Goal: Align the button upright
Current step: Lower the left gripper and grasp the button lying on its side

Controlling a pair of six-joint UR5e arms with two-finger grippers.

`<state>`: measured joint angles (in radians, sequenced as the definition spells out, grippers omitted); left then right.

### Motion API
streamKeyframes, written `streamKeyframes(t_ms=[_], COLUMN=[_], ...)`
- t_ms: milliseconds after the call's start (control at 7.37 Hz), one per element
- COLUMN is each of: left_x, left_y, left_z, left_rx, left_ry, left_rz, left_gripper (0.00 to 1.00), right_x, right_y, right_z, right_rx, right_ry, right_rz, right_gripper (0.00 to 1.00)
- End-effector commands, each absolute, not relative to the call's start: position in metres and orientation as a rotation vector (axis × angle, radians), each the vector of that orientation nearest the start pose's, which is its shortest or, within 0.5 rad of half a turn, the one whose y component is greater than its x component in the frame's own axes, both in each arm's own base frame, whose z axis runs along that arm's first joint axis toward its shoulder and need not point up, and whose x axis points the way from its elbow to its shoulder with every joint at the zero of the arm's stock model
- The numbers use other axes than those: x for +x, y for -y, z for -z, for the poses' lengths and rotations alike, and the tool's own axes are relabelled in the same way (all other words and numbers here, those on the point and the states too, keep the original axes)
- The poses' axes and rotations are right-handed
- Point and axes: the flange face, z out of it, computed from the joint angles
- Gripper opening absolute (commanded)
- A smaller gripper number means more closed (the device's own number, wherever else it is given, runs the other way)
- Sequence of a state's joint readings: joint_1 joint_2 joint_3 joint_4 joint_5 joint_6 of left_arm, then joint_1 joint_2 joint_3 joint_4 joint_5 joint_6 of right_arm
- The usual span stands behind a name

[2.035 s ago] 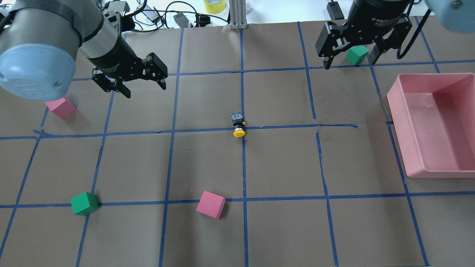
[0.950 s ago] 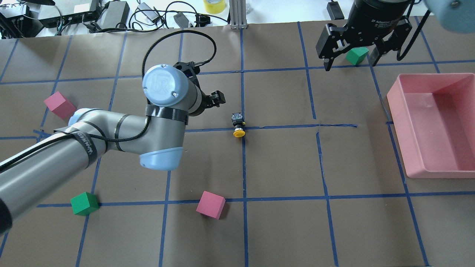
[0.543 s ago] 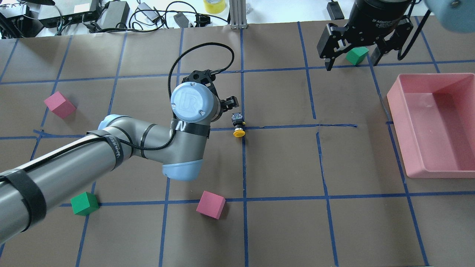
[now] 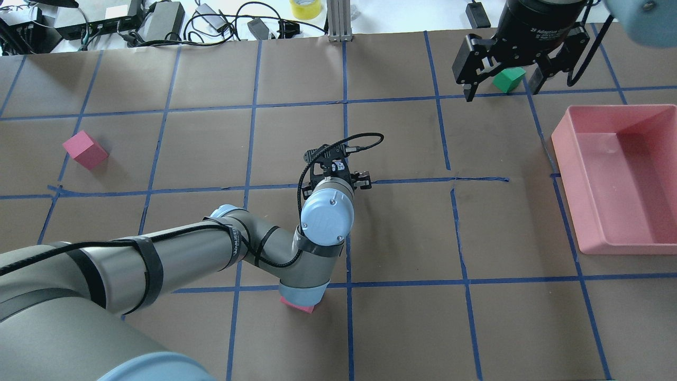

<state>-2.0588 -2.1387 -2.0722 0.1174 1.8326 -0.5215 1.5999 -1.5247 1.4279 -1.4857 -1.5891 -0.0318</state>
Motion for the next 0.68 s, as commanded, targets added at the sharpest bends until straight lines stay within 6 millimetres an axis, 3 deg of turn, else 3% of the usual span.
streamKeyframes(t_ms=[0,271,543], left_x=[-0.3544,-0.3550,-0.3553], left_y=[0.4378,0.4389,0.4395], left_z=[-0.1368,-0.1396,-0.1441], left_rx=[-0.140,-0.128,-0.125], left_ry=[-3.026,-3.023,-3.022], left_rz=[1.037,1.047,1.059], left_gripper=[0.72,0.43,0.00], right_x=[0.1465,0.1466,0.1468], right_y=[0.5071,0.5071,0.5068], right_z=[-0.5268,-0.5268,-0.5259], right_rx=[-0.094,-0.094,-0.089], right_ry=[-3.157,-3.155,-3.154], right_rz=[0.024,0.024,0.019], right_gripper=[1.00,1.00,1.00])
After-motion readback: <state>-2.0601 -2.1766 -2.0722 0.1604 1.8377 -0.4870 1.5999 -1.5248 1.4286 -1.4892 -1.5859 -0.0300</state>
